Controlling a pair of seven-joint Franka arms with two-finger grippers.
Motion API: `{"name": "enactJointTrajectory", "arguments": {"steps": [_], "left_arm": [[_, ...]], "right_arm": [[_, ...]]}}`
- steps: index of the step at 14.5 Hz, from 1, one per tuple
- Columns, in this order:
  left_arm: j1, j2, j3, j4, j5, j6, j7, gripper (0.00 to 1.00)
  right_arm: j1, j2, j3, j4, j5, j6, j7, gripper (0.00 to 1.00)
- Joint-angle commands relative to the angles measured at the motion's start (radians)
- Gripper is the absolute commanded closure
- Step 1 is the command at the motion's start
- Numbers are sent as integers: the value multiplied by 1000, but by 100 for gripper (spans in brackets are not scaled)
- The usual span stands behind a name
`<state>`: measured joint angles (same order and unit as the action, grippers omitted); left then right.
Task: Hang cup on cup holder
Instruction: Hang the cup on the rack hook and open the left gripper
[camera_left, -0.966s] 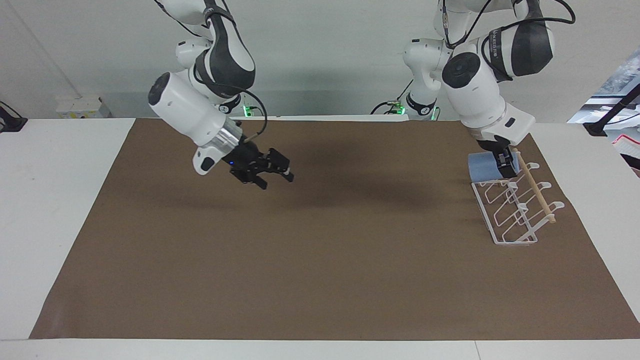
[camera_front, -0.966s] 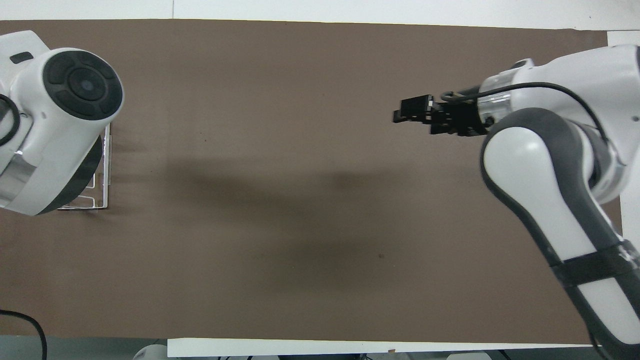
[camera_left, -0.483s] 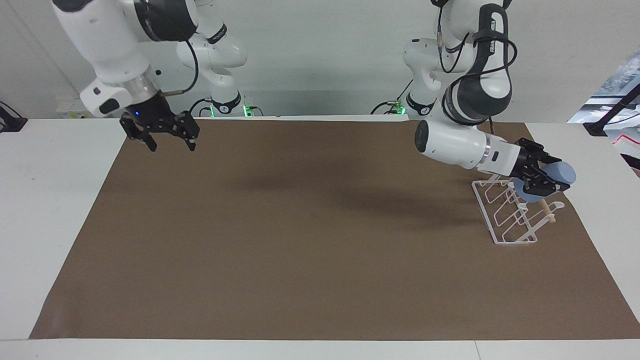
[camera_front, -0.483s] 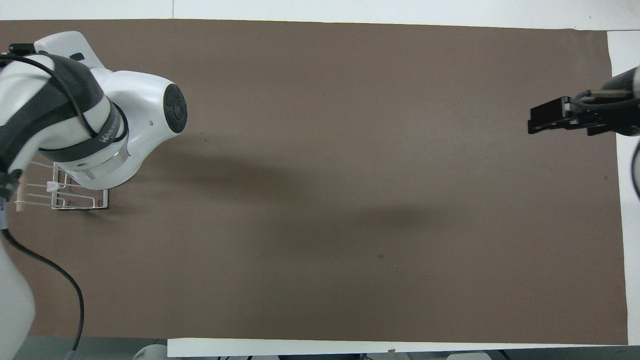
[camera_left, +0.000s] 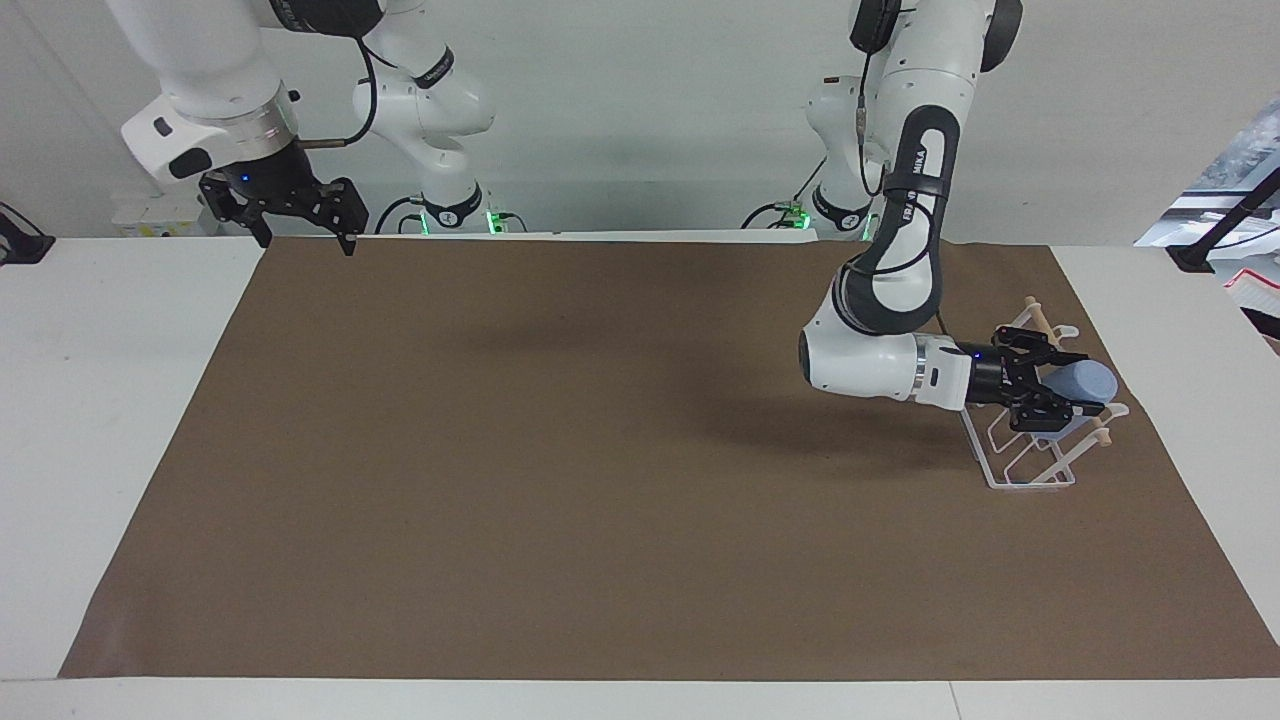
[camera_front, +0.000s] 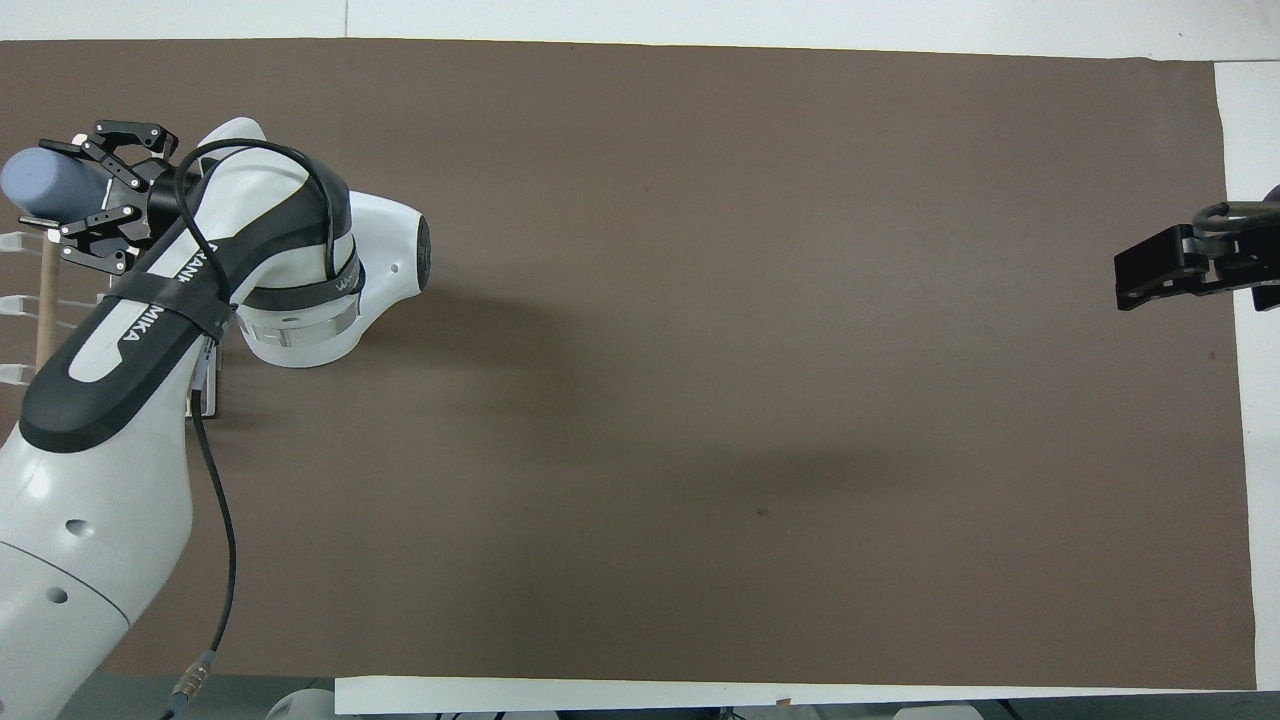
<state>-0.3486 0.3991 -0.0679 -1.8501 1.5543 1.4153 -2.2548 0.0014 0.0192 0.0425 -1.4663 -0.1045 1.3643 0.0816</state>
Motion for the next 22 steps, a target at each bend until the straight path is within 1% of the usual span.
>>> {"name": "enactJointTrajectory", "arguments": {"steps": [1,2,3,4,5,6,7,8,10,12,13,14,15,16,17,19,20,22], "left_arm": [[19,15,5,-34,27,-6,-55,100],[25,38,3,-32,29,-4,-74,100],[25,40,0,-34,24,11,-80,100],[25,38,-1,-37,17,34,-69,82],[28,40,-3,-34,4,46,-45,30],[30,44,-3,-23,-26,74,7,0],[37,50,-1,-15,-43,100,36,0],[37,59,-1,11,-52,96,29,0],[25,44,-1,34,-60,90,32,0],[17,17,0,51,-62,38,72,0],[23,1,-1,63,-62,28,124,0],[30,-18,-1,77,-65,39,183,0],[40,-55,-3,80,-85,56,242,0],[63,-96,-3,74,-141,100,320,0],[88,-155,-1,65,-221,163,415,0],[152,-239,-1,54,-327,258,593,0],[190,-252,-1,54,-382,289,638,0],[256,-276,-3,55,-533,347,722,0]], "right_arm": [[-20,-5,8,-2,-14,-25,-28,0],[-29,-7,7,-2,-12,-37,-34,0],[-31,-7,7,-3,-12,-39,-34,0],[-32,-8,8,-8,-12,-37,-32,0],[-31,-11,8,-11,-12,-37,-32,0],[-29,-13,8,-16,-12,-37,-34,0],[-28,-15,8,-19,-12,-37,-34,0],[-28,-15,10,-19,-12,-37,-34,0],[-29,-15,10,-19,-12,-37,-34,0],[-29,-15,10,-20,-12,-37,-34,0],[-29,-15,10,-20,-12,-37,-34,0],[-28,-15,10,-20,-12,-37,-34,0],[-28,-15,10,-20,-12,-37,-34,0],[-28,-15,10,-20,-12,-37,-34,0],[-29,-15,10,-20,-12,-37,-34,0],[-29,-15,10,-20,-12,-37,-34,0],[-28,-15,10,-20,-12,-37,-34,0],[-29,-15,10,-19,-12,-37,-34,0]]}}
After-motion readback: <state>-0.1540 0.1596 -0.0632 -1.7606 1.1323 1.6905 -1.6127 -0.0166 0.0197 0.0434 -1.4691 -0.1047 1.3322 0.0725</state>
